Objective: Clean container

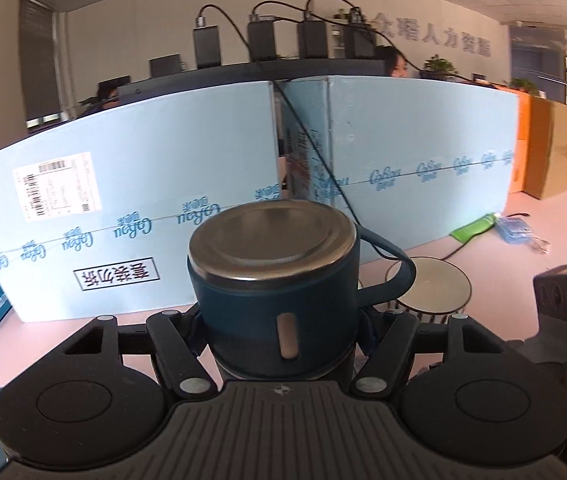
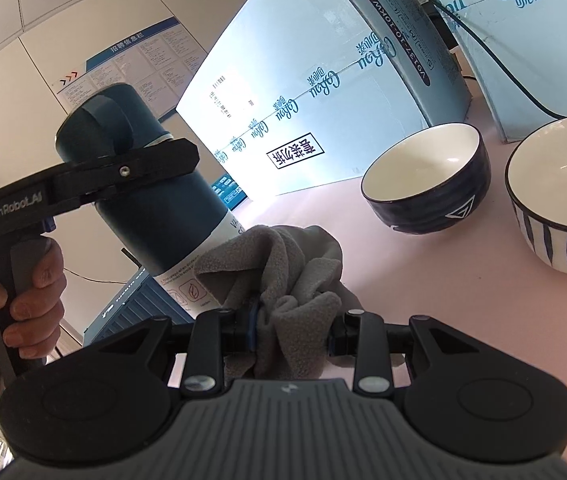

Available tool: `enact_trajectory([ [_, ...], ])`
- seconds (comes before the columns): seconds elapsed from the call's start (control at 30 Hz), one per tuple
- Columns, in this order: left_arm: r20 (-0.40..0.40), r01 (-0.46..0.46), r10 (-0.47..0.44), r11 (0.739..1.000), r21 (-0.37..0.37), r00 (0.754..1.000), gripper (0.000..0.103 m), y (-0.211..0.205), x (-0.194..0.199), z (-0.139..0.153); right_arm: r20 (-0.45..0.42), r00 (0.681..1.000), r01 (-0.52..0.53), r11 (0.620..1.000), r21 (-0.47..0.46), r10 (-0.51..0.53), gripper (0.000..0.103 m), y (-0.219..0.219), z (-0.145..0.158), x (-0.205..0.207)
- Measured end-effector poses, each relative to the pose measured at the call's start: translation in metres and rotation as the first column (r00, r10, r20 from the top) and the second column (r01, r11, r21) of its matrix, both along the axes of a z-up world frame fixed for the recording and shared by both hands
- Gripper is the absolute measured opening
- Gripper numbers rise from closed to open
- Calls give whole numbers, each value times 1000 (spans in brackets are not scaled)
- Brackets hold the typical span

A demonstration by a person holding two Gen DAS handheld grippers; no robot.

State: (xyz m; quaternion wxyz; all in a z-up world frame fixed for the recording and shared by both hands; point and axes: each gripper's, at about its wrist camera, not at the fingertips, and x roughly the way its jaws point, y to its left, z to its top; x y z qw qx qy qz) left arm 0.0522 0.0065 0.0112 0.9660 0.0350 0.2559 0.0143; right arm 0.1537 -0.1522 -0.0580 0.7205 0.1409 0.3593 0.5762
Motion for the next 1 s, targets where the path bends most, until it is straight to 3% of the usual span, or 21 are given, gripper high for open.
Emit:
enact_trajectory([
  [0.07, 5, 17, -17, 1000, -17, 1000, 63, 6, -3, 0, 6, 1000, -2, 1000, -12, 2, 34, 2, 0, -1],
  [0.27, 59, -64, 67, 997, -48, 996, 65, 0, -14, -6, 42, 999, -8, 1000, -26, 9, 34, 6, 5, -7],
  [0.43, 91, -88, 94, 994, -64, 991, 81, -7, -17, -3, 78, 997, 1, 1000, -16, 1, 34, 6, 16, -10],
  [0.8, 98, -91, 106, 986, -143, 990, 93, -3, -25, -1, 139, 990, 15, 987, 161, -38, 34, -1, 52, -9],
  [1.0, 97, -107, 122, 983, -148, 988, 94, -3, -25, -1, 109, 994, 15, 995, 95, -26, 34, 6, 33, -7],
])
